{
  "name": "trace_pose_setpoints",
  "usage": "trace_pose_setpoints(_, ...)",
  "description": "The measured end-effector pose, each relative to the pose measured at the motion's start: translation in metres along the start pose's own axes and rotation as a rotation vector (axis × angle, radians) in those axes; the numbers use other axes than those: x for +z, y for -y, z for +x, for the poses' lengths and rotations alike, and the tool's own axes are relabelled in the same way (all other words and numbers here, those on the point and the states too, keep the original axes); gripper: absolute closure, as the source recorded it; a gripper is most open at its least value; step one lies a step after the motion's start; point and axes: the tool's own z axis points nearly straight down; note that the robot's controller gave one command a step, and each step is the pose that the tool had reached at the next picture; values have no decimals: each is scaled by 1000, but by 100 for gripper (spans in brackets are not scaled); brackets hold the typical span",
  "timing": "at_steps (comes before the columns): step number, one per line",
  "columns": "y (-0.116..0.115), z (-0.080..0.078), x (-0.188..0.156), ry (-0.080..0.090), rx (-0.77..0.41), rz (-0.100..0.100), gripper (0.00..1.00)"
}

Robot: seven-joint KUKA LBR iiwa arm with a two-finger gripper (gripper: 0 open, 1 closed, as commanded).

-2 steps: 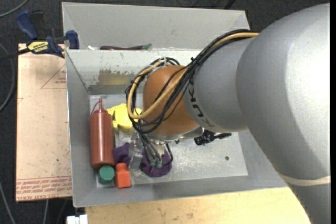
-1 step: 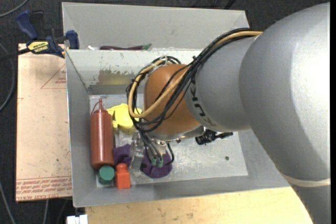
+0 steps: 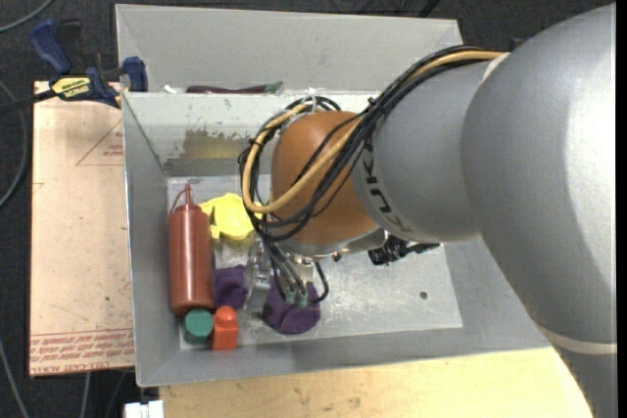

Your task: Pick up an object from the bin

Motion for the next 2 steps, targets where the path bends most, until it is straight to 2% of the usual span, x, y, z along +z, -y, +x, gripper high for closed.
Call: trace_pose_setpoints(2, -1, -1, -15, 3, 0, -3, 100)
